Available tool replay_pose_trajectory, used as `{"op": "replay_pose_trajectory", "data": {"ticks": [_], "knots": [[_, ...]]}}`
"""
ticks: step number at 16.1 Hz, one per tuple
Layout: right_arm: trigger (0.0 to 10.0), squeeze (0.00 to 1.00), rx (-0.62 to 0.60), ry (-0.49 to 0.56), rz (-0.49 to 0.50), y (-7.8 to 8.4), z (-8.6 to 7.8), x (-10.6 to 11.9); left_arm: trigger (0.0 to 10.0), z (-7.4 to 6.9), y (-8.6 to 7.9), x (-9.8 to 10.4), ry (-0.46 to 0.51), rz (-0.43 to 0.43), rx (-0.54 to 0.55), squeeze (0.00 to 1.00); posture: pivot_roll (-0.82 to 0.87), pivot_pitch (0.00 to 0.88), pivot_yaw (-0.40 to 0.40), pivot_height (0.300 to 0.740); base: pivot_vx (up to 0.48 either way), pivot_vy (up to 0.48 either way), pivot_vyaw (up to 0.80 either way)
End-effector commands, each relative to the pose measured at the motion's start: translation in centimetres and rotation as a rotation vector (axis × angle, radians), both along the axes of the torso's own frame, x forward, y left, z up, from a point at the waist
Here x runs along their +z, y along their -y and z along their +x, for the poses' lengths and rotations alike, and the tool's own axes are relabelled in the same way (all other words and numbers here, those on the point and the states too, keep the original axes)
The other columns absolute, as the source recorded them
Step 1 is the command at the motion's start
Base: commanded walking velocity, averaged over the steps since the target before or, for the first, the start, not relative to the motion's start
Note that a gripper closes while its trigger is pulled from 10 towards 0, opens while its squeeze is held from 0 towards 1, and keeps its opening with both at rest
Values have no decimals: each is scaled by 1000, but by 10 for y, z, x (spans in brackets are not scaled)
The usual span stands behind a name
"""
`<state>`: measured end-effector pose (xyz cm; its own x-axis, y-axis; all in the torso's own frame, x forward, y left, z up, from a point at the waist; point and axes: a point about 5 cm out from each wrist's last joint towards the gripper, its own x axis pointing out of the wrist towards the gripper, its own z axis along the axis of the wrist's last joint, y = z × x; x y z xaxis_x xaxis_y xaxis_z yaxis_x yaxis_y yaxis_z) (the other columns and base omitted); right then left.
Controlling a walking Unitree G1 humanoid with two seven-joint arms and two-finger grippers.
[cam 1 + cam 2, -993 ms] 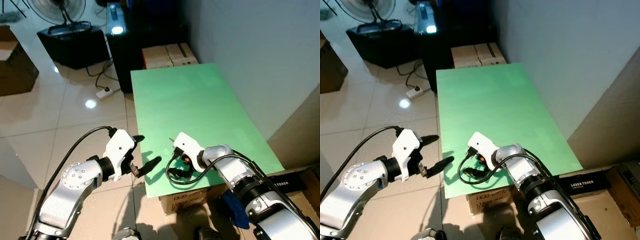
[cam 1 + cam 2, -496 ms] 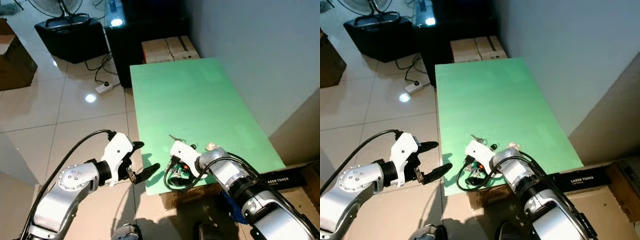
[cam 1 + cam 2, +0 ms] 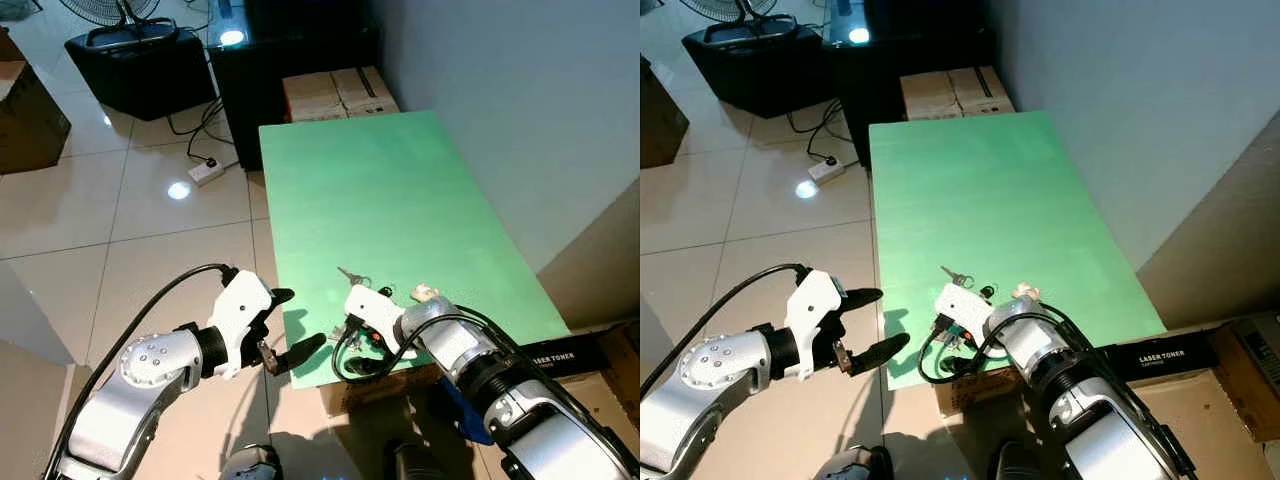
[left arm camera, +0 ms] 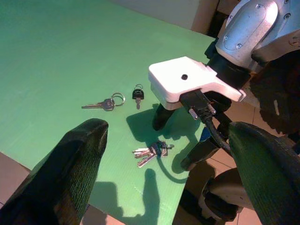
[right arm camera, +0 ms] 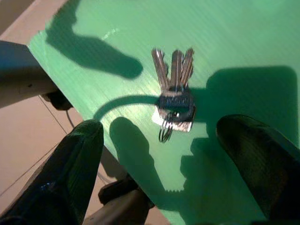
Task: Hang keys on a hook
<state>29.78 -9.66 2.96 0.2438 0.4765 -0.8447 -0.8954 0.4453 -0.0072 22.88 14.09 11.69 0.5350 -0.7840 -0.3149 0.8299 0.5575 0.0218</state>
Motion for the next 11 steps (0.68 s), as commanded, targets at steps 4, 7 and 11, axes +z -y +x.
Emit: {"op": "replay_pose_trajectory", "data": {"ticks": [4, 7, 11], "knots": [[10000, 0, -22, 35, -24, -4, 2, -4, 10000, -3, 0, 0, 0, 2, -8, 0, -12, 174, 39, 740, 0, 0, 0], [10000, 0, -47, 59, -32, -2, 4, -5, 10000, -4, 2, -1, 0, 2, -8, 0, -14, 176, 39, 740, 0, 0, 0], [5725, 0, -80, 85, -40, 1, 8, -5, 10000, -4, 4, -1, 1, 0, -7, 0, -13, 179, 36, 740, 0, 0, 0]]}}
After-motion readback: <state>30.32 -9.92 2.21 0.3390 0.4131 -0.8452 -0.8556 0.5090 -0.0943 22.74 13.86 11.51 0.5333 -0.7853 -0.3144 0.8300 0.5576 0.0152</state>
